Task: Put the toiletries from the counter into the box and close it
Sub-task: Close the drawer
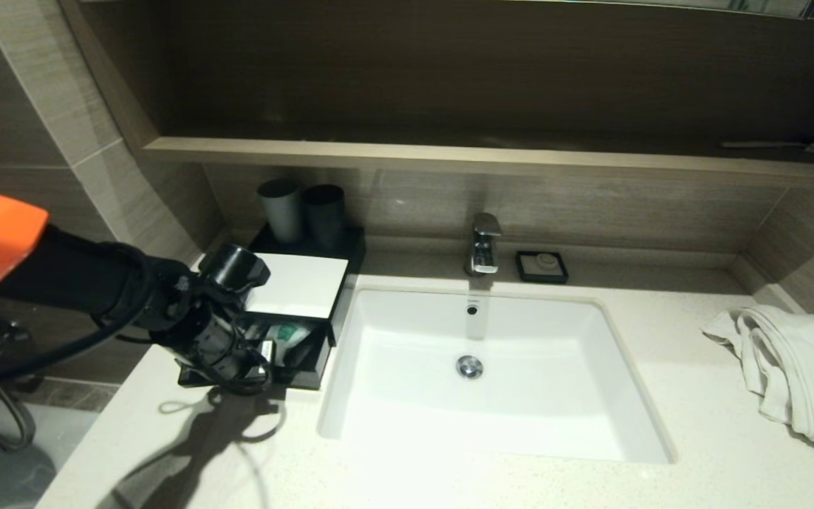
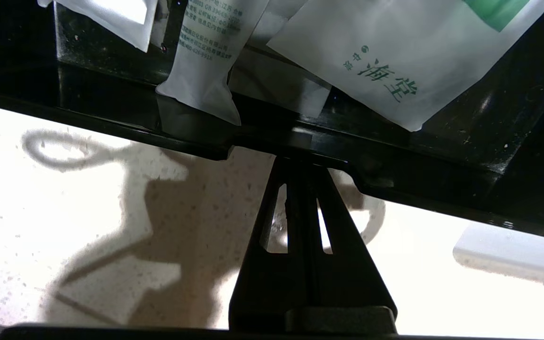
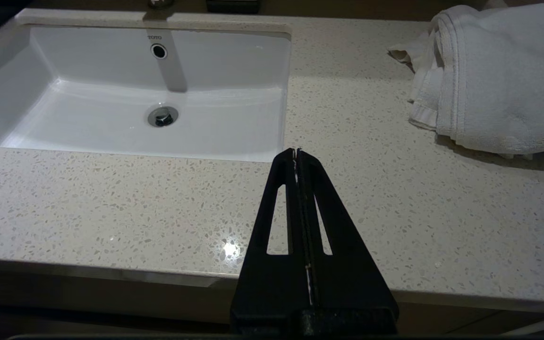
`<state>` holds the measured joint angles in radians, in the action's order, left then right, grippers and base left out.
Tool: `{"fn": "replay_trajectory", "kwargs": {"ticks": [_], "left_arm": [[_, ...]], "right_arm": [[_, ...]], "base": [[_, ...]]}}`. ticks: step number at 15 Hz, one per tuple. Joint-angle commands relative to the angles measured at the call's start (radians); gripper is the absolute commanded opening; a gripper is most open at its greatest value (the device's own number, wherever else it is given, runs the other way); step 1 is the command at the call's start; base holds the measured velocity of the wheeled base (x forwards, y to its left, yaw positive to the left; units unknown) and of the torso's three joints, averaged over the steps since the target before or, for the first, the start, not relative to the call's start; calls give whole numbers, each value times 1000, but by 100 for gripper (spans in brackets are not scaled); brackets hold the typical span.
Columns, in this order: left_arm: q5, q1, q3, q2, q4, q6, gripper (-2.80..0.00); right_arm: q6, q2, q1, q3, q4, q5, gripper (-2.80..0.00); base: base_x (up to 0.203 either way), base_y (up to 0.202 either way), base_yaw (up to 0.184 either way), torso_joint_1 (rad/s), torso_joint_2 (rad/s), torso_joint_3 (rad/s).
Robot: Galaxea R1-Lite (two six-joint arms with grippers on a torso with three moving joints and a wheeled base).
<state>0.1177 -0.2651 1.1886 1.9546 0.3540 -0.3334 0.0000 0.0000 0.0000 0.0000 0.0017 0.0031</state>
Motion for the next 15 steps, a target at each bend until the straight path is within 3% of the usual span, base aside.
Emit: {"fn": "replay_trajectory", "kwargs": {"ticks": [1,15], "left_arm": [[0,1,17,23,0,-3,-280],[-1,20,149,95,11,-3,-280]], "right_arm": [[0,0,0,0,0,0,-280],[0,0,0,0,0,0,-280]], "base": [[0,0,0,0,0,0],[0,0,0,0,0,0]]}}
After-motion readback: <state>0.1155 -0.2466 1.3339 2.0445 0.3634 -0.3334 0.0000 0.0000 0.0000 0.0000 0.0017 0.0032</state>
